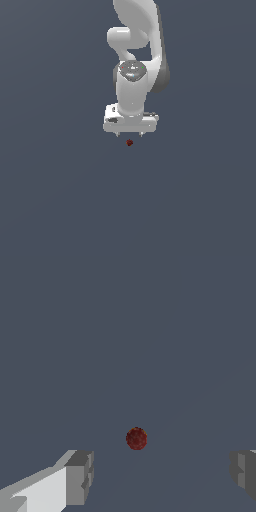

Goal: Pick up the object and move it to a goal position.

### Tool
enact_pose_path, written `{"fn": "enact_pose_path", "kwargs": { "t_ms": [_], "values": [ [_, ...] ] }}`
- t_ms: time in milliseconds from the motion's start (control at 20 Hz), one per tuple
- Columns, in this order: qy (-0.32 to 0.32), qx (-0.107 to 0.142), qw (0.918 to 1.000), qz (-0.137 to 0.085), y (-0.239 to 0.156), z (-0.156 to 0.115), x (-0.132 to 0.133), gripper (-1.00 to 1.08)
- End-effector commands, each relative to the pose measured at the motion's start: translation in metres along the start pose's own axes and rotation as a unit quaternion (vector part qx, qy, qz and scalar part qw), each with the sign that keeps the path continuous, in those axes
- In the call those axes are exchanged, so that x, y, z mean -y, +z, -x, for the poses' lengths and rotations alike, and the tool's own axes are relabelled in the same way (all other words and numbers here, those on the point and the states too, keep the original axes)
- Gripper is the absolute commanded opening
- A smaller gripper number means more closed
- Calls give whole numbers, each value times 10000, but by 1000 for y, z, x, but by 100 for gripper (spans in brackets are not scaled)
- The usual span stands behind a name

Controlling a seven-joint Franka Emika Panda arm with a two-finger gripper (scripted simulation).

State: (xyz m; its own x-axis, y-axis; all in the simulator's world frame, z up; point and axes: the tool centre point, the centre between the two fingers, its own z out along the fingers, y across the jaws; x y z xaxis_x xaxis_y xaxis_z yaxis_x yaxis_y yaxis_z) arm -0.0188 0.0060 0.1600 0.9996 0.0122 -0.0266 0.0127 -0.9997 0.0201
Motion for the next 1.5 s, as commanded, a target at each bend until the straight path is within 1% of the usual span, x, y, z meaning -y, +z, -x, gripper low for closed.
{"fn": "enact_pose_path", "kwargs": {
  "t_ms": [0,400,850,1150,1450],
  "values": [
    [0,0,10000,0,0,0,0,100],
    [107,116,9998,-93,0,5,5,100],
    [74,117,9999,-94,1,5,5,100],
    [-188,104,9997,-85,6,7,4,100],
    [-677,82,9976,-71,16,10,3,100]
  ]
}}
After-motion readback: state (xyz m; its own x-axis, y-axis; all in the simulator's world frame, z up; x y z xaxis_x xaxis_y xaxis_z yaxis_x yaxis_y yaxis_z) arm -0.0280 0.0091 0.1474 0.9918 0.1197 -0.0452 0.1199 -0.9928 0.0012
